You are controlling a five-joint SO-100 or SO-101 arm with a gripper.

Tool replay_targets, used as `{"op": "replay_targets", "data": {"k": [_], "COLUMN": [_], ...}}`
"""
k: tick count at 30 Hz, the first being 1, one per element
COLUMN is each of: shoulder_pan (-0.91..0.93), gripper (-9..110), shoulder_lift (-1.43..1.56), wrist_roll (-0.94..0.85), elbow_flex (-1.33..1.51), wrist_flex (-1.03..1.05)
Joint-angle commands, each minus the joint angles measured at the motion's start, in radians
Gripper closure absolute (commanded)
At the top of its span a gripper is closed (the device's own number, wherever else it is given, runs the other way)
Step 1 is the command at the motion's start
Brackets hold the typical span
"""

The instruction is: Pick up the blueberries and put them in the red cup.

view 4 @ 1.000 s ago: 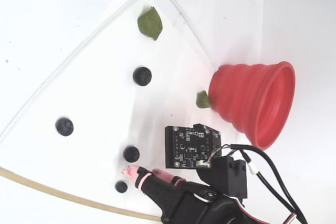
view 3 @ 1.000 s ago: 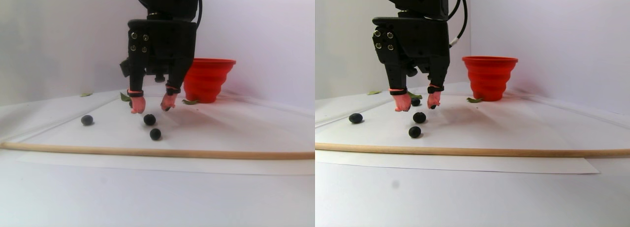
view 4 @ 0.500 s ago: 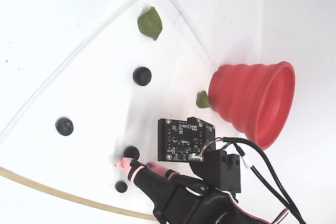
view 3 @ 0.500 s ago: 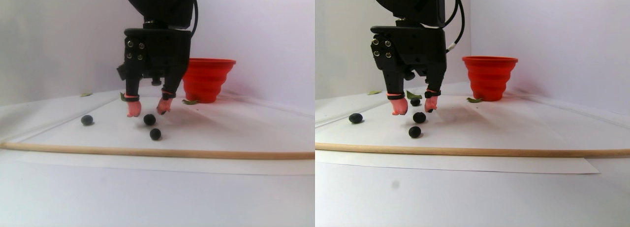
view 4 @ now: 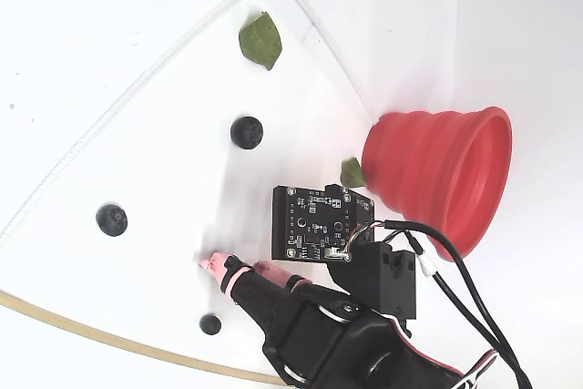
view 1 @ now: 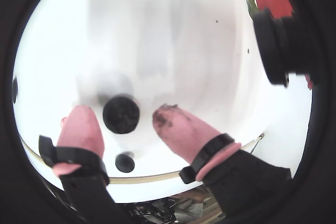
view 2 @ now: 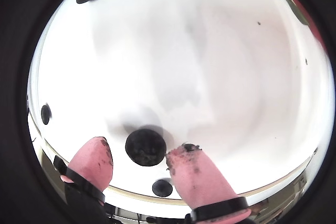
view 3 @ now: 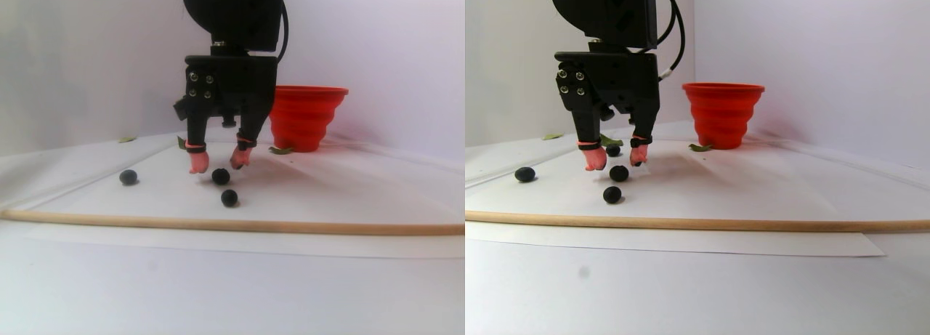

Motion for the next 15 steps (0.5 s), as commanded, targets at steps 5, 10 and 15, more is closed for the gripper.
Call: {"op": "replay_targets", "data": {"k": [5, 10, 15], "shoulder_pan": [0.000, -0.002, -0.003], "gripper": [81, 82, 83], "shoulder_lift": [-0.018, -0.025, -0.037], "wrist_roll": [-0.009, -0.015, -0.020], "elbow_flex": [-0.037, -0.035, -0.029], "wrist_flex": [-0.043, -0.044, -0.051]}}
